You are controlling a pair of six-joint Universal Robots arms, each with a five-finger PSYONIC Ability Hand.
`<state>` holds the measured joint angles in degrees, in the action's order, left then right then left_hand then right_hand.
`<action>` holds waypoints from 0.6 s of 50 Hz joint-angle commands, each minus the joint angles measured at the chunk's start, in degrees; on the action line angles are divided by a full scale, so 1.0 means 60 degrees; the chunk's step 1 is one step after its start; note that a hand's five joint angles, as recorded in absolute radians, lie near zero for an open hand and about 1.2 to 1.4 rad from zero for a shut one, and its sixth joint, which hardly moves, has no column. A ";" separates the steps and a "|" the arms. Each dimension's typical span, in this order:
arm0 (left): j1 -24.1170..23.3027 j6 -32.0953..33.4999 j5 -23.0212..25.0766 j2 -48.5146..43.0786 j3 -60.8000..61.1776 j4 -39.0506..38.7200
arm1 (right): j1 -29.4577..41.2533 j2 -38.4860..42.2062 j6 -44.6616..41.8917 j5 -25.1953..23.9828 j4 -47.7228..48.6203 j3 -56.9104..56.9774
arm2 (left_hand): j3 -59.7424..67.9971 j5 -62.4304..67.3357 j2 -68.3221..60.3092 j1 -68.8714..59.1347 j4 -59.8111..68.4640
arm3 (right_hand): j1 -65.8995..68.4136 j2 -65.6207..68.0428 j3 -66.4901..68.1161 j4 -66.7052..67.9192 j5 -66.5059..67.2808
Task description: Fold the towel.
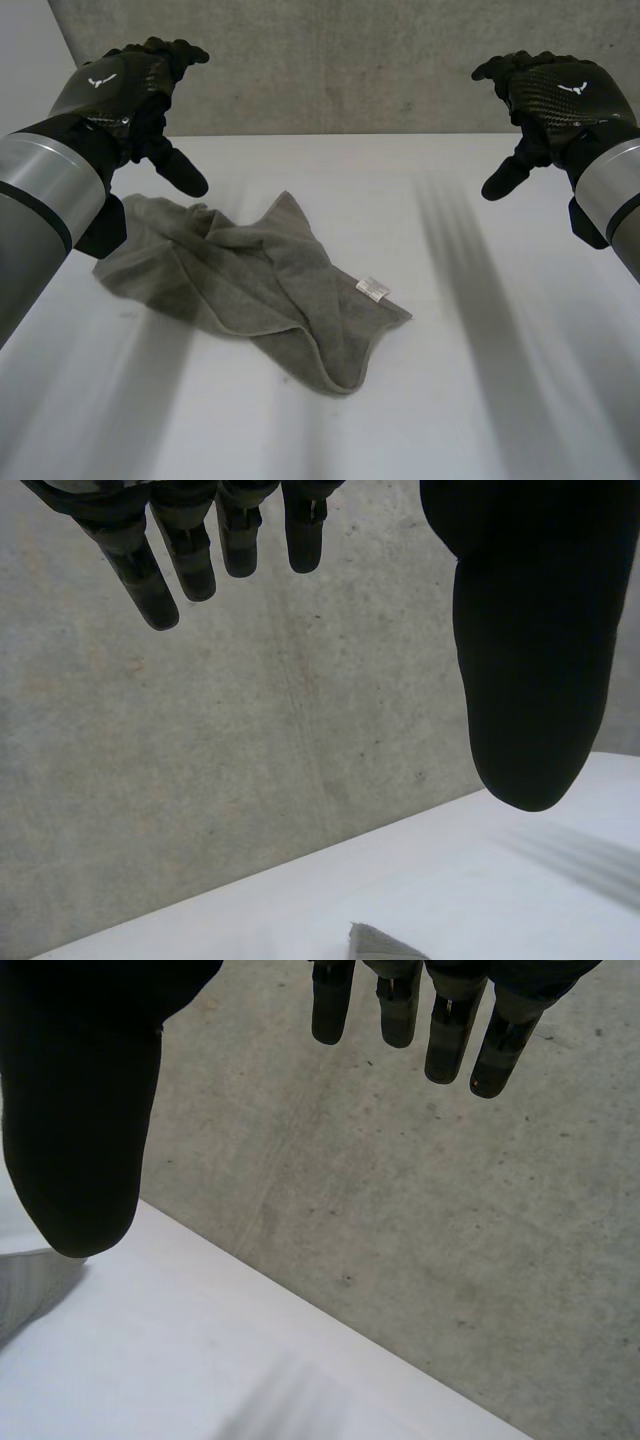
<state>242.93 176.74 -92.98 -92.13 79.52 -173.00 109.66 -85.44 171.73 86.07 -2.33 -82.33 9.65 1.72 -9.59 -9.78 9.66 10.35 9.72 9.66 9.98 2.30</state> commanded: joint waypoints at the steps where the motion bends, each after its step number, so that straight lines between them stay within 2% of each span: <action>1: 0.0030 0.0672 0.0145 -0.0317 -0.0026 0.0035 | 0.0004 0.0119 -0.0393 -0.0779 -0.0284 -0.0018 | 0.0653 0.0308 -0.0664 -0.0632 0.0652 | -0.0058 0.0047 0.0056 0.0003 -0.0383; 5: 0.0088 0.1510 0.0130 -0.0641 -0.0011 0.0225 | 0.0077 0.0339 -0.0995 -0.1235 -0.0813 -0.0062 | 0.1047 0.0702 -0.1058 -0.1026 0.1046 | -0.0058 0.0047 0.0056 0.0003 -0.0383; 6: 0.0204 0.2032 0.0130 -0.0800 0.0061 0.0327 | 0.0092 0.0557 -0.1387 -0.1351 -0.1074 -0.0048 | 0.1324 0.0980 -0.1336 -0.1303 0.1323 | -0.0058 0.0047 0.0056 0.0003 -0.0383; 7: 0.0205 0.2038 0.0130 -0.0802 0.0062 0.0328 | 0.0092 0.0820 -0.1797 -0.1469 -0.1309 -0.0033 | 0.1327 0.0982 -0.1338 -0.1306 0.1326 | 0.0230 0.0336 0.0345 0.0291 -0.0094; 9: 0.0715 0.3029 0.0174 -0.1152 0.0295 0.0401 | 0.0106 0.1069 -0.2149 -0.1557 -0.1470 -0.0033 | 0.1605 0.1260 -0.1616 -0.1584 0.1604 | 0.1013 0.1118 0.1127 0.1074 0.0688; 10: 0.0718 0.3034 0.0174 -0.1153 0.0296 0.0401 | 0.0106 0.1072 -0.2153 -0.1558 -0.1472 -0.0033 | 0.1607 0.1263 -0.1619 -0.1587 0.1606 | 0.1021 0.1126 0.1135 0.1082 0.0696; 12: 0.1228 0.3748 0.0407 -0.1518 0.0646 0.0343 | 0.0310 0.1567 -0.2722 -0.1805 -0.1501 -0.0179 | 0.2863 0.2518 -0.2874 -0.2842 0.2862 | 0.2305 0.2410 0.2419 0.2366 0.1980; 13: 0.1231 0.3751 0.0408 -0.1520 0.0648 0.0342 | 0.0312 0.1570 -0.2724 -0.1807 -0.1501 -0.0179 | 0.2869 0.2524 -0.2880 -0.2848 0.2868 | 0.2310 0.2416 0.2425 0.2372 0.1986; 15: 0.1465 0.3957 0.0643 -0.1725 0.0809 0.0284 | 0.0428 0.2094 -0.3030 -0.2316 -0.1356 -0.0514 | 0.3009 0.2665 -0.3020 -0.2988 0.3008 | 0.2927 0.3032 0.3041 0.2988 0.2602; 16: 0.1683 0.4029 0.0976 -0.1971 0.0910 0.0168 | 0.0429 0.2097 -0.3032 -0.2319 -0.1355 -0.0516 | 0.3037 0.2692 -0.3048 -0.3016 0.3036 | 0.2927 0.3033 0.3042 0.2988 0.2603; 17: 0.1902 0.4015 0.1371 -0.2220 0.1028 0.0036 | 0.0414 0.2416 -0.3104 -0.2725 -0.1123 -0.0734 | 0.3037 0.2693 -0.3048 -0.3016 0.3036 | 0.2844 0.2949 0.2958 0.2905 0.2519; 18: 0.1905 0.4015 0.1375 -0.2223 0.1029 0.0035 | 0.0414 0.2419 -0.3105 -0.2729 -0.1120 -0.0736 | 0.3037 0.2693 -0.3048 -0.3016 0.3036 | 0.2843 0.2948 0.2958 0.2904 0.2519; 20: 0.2225 0.4015 0.2206 -0.2718 0.1306 -0.0286 | 0.0414 0.2988 -0.3119 -0.3531 -0.0290 -0.1188 | 0.3037 0.2693 -0.3048 -0.3016 0.3036 | 0.2871 0.2976 0.2985 0.2932 0.2546; 21: 0.2227 0.4015 0.2210 -0.2721 0.1307 -0.0287 | 0.0414 0.2990 -0.3119 -0.3535 -0.0286 -0.1190 | 0.3037 0.2693 -0.3048 -0.3016 0.3036 | 0.2871 0.2977 0.2986 0.2932 0.2547; 22: 0.2328 0.4015 0.2558 -0.2967 0.1438 -0.0491 | 0.0414 0.3252 -0.3119 -0.3796 0.0208 -0.1393 | 0.2982 0.2637 -0.2993 -0.2961 0.2981 | 0.2954 0.3060 0.3069 0.3016 0.2630; 23: 0.2329 0.4015 0.2561 -0.2970 0.1439 -0.0493 | 0.0429 0.3472 -0.3119 -0.3944 0.0720 -0.1598 | 0.2981 0.2637 -0.2992 -0.2960 0.2980 | 0.3122 0.3227 0.3236 0.3183 0.2797; 25: 0.2533 0.3986 0.2927 -0.3349 0.1628 -0.0944 | 0.0458 0.3662 -0.3105 -0.3989 0.1204 -0.1760 | 0.2925 0.2581 -0.2937 -0.2905 0.2924 | 0.3540 0.3645 0.3654 0.3601 0.3215; 30: 0.2798 0.3957 0.2986 -0.3497 0.1936 -0.1502 | 0.0575 0.4219 -0.3090 -0.4062 0.2100 -0.1995 | 0.2841 0.2497 -0.2853 -0.2821 0.2841 | 0.4580 0.4685 0.4694 0.4641 0.4255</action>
<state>258.17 200.97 -76.24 -111.61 89.20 -178.16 112.53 -63.50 152.83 62.44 3.91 -92.50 23.91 13.88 -23.91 -23.90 23.93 33.15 28.92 28.93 28.94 18.53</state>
